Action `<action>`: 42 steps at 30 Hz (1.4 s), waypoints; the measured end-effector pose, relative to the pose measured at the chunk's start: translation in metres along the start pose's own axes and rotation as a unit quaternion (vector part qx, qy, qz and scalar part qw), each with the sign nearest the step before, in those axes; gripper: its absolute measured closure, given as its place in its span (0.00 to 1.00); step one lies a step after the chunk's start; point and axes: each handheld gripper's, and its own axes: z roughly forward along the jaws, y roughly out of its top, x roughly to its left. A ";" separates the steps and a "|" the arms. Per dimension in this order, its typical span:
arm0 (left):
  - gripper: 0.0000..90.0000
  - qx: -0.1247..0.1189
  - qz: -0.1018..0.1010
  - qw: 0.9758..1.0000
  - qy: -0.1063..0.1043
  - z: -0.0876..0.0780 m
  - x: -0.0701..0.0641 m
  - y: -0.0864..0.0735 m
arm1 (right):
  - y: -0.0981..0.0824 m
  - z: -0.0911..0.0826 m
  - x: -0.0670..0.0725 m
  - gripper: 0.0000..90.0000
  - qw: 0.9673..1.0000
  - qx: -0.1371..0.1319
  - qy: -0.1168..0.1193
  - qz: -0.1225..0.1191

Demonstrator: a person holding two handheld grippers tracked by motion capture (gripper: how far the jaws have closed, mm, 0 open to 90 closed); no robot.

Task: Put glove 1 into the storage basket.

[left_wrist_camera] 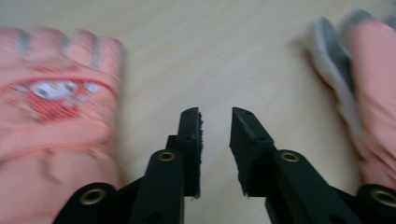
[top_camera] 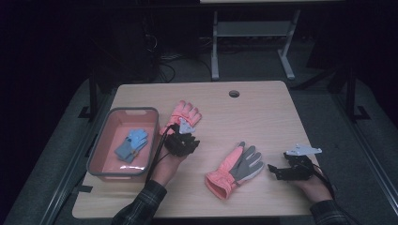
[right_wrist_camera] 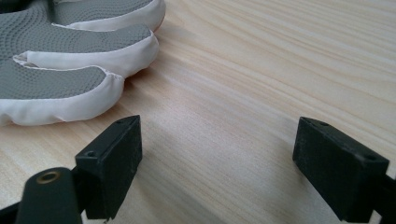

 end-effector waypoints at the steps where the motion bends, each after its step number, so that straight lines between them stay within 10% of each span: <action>1: 0.77 0.001 -0.004 1.000 0.006 0.003 0.004 0.004 | 0.000 0.000 0.000 0.17 1.000 0.000 0.000 -0.001; 14: 0.65 0.048 -0.030 0.996 0.063 0.045 0.046 0.024 | 0.000 0.000 0.000 0.17 1.000 -0.001 0.005 -0.004; 26: 0.78 0.106 -0.009 0.987 0.121 0.076 0.047 0.019 | 0.001 0.001 0.001 0.17 1.000 -0.001 0.009 -0.007; 34: 0.96 0.101 -0.027 0.989 0.106 0.071 0.050 0.021 | 0.001 0.001 0.002 0.17 1.000 -0.001 0.010 -0.005; 42: 0.97 0.065 -0.028 0.997 0.036 0.050 0.033 0.027 | 0.001 0.001 0.002 0.18 1.000 -0.001 0.011 -0.004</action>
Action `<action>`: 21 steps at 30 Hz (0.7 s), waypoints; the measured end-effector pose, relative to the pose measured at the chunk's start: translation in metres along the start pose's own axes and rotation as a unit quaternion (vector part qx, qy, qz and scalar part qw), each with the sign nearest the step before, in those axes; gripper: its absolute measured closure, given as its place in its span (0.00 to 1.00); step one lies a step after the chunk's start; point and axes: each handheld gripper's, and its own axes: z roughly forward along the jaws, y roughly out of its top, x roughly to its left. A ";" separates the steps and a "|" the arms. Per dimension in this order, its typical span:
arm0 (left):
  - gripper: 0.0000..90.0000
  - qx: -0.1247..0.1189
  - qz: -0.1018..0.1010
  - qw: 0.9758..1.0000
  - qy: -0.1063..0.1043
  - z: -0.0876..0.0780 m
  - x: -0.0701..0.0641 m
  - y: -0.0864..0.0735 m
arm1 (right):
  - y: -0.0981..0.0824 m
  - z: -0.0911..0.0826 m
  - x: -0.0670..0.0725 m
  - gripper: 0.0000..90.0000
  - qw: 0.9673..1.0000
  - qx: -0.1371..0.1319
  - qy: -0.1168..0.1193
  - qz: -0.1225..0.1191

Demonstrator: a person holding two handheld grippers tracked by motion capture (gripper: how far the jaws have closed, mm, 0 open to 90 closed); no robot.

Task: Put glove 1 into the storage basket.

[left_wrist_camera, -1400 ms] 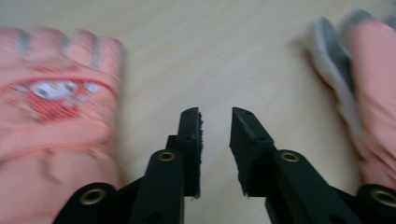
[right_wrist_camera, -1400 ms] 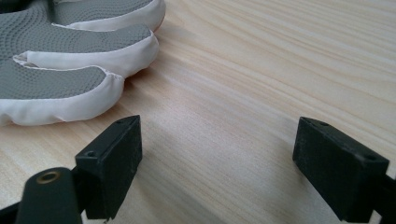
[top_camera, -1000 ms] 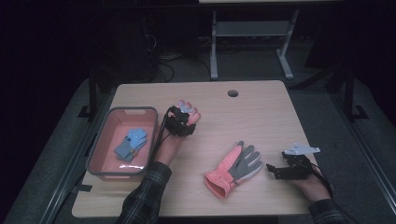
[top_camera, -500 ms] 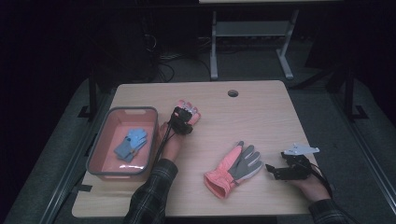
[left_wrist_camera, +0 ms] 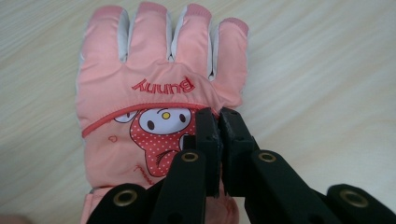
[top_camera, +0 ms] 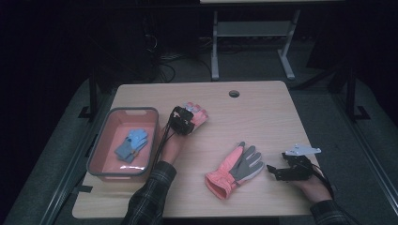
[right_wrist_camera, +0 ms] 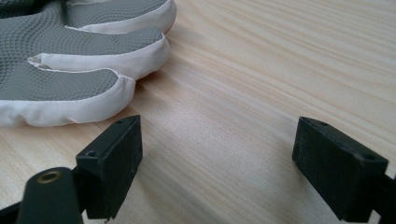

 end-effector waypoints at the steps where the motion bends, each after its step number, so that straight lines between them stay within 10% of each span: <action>1: 0.97 -0.001 0.009 1.000 -0.010 -0.003 -0.004 0.000 | 0.000 0.000 0.000 0.18 1.000 0.001 0.000 0.001; 12: 0.95 0.006 0.066 0.993 -0.103 -0.011 -0.052 -0.013 | 0.000 0.000 0.000 0.18 1.000 0.001 -0.001 -0.002; 21: 0.66 -0.013 0.080 0.994 -0.071 -0.024 -0.033 -0.007 | 0.000 0.000 0.000 0.18 1.000 0.001 -0.001 -0.001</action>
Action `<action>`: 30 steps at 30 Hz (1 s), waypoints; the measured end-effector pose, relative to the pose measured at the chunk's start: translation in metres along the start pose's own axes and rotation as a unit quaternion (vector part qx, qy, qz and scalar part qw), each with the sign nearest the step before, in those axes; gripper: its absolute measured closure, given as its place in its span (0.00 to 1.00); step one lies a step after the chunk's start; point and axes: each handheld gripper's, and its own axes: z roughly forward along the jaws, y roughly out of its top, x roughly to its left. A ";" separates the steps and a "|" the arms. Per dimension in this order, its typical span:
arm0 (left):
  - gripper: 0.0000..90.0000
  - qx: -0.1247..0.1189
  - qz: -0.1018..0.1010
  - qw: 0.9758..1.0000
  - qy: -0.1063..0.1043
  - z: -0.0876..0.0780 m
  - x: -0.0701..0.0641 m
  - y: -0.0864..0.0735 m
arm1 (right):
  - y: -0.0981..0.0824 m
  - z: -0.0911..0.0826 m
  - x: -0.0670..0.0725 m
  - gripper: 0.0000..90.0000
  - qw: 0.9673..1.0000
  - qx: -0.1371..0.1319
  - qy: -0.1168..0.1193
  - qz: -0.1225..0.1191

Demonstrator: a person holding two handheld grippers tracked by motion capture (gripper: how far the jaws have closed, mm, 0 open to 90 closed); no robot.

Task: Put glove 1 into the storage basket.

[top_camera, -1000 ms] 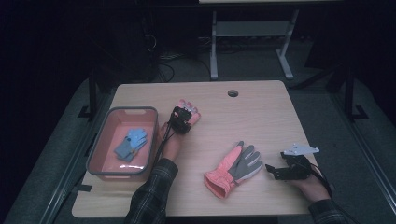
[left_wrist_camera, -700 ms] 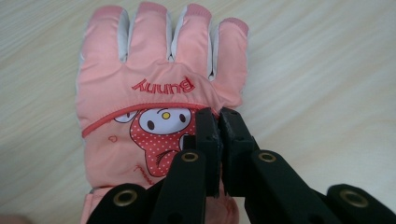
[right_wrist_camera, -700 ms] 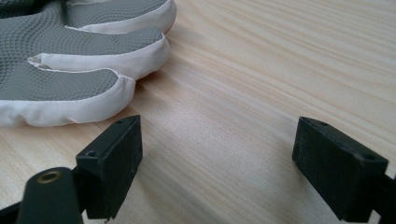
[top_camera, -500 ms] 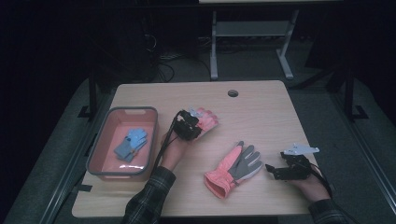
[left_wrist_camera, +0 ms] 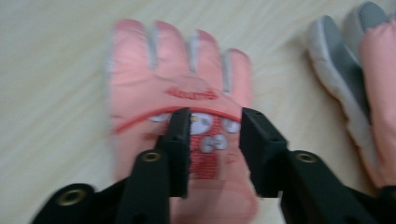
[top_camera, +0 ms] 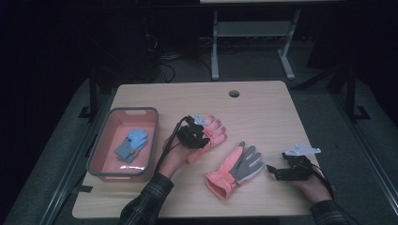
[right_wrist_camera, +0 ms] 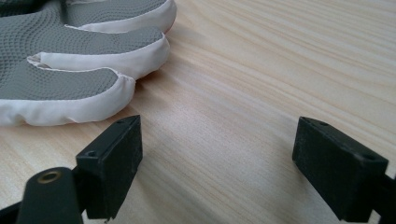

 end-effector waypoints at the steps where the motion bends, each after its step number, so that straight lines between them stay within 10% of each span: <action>1: 0.64 -0.007 -0.001 1.000 0.006 -0.001 0.002 0.000 | 0.000 0.000 0.000 0.18 1.000 0.000 0.000 0.000; 21: 0.58 0.035 0.024 0.999 -0.002 0.031 0.019 -0.013 | 0.000 0.000 0.001 0.18 1.000 0.000 0.000 -0.002; 30: 0.94 0.037 0.025 0.999 -0.028 0.029 0.021 -0.013 | 0.000 0.000 0.001 0.18 1.000 0.000 -0.001 -0.006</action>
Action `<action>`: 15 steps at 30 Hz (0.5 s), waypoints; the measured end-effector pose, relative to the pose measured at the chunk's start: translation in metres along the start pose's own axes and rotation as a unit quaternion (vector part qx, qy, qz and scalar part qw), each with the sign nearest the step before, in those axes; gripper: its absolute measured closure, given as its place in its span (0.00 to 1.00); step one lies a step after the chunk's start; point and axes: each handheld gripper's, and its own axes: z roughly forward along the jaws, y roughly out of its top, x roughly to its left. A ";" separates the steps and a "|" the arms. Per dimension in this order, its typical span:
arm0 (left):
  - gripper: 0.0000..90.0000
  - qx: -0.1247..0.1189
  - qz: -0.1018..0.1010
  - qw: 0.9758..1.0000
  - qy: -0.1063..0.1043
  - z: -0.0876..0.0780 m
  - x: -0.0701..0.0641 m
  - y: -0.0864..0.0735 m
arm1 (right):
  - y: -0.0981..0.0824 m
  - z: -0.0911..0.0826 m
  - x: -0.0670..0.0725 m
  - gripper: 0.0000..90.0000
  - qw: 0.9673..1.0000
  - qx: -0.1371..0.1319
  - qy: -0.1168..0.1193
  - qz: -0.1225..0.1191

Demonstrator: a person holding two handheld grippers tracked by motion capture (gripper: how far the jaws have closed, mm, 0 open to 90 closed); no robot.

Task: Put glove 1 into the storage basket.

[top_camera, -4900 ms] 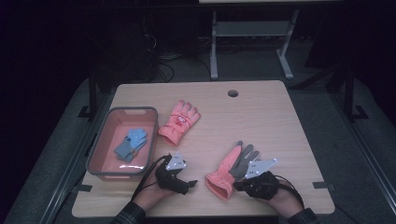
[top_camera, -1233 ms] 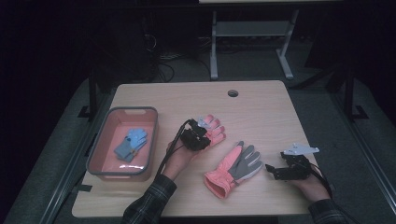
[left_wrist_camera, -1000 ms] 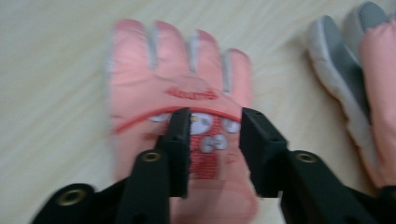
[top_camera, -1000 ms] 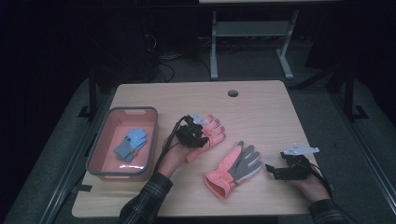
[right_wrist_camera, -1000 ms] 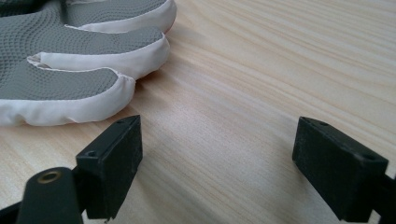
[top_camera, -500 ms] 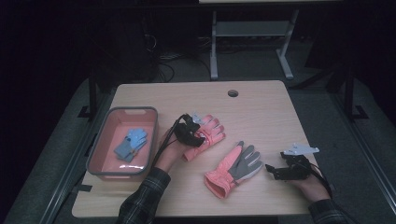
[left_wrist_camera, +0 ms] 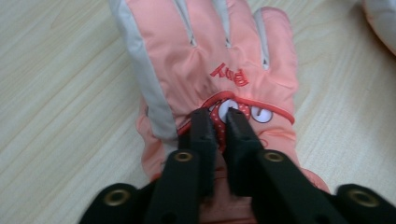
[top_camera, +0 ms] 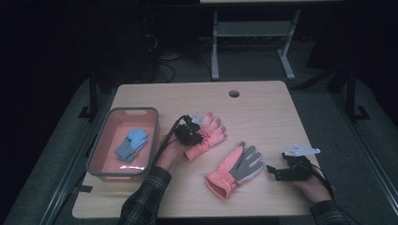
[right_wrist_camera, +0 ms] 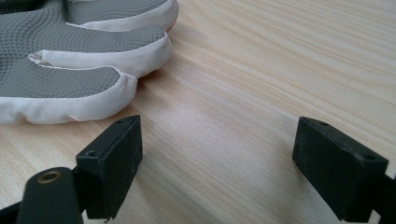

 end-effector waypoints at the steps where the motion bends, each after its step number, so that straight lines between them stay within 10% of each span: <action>1: 0.95 -0.001 0.000 1.000 0.000 -0.001 0.001 0.000 | 0.000 0.000 0.000 0.18 1.000 0.000 0.000 0.000; 8: 0.98 -0.030 -0.046 0.998 -0.027 -0.015 0.009 -0.002 | 0.000 -0.001 -0.001 0.18 1.000 0.000 0.000 0.005; 14: 0.98 -0.037 -0.055 0.997 -0.040 -0.025 0.009 -0.003 | 0.005 -0.013 0.000 0.45 1.000 -0.014 0.012 0.017; 15: 0.98 -0.042 -0.061 0.996 -0.046 -0.031 0.008 -0.003 | 0.009 -0.021 0.003 0.64 0.999 -0.022 0.026 0.012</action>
